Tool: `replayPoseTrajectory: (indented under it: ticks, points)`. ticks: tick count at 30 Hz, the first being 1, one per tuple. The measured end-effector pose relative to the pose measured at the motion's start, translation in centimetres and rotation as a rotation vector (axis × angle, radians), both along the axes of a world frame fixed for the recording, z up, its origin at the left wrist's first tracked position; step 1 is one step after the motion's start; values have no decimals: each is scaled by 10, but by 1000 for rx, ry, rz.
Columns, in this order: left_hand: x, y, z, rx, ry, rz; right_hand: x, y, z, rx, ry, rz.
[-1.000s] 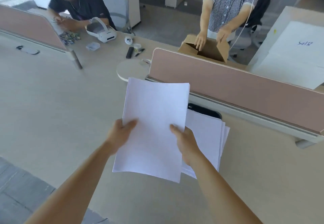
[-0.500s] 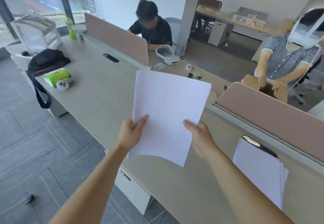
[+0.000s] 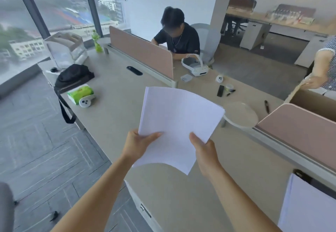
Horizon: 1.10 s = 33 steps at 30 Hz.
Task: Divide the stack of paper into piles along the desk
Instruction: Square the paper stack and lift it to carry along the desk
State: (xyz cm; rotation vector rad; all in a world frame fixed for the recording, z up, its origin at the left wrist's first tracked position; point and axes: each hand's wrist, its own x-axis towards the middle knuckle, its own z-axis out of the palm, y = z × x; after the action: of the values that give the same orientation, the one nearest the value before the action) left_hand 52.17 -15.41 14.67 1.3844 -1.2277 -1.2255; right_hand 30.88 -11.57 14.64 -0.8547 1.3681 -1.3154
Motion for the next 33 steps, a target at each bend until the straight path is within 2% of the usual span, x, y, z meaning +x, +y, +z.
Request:
replayPoseTrajectory:
  ticks: [6,11,15,21,25,28,33]
  points:
    - [31,-70,-11,55,-39,-3,23,-58,-14,37,35,69]
    - [68,-146,-15,-92,235,8,69,-117,-31,37,119,48]
    - [94,-219,-28,-143,201,21,115,-170,-46,37,143,-12]
    - [136,-315,-59,-106,126,-26,187,-250,-59,39,154,-240]
    - [162,-352,-83,-103,159,-30,211,-283,-80,79,171,-265]
    - [168,-368,-104,-18,276,-4,217,-294,-96,94,218,-254]
    - [148,-370,-99,49,286,67,223,-302,-100,66,234,-312]
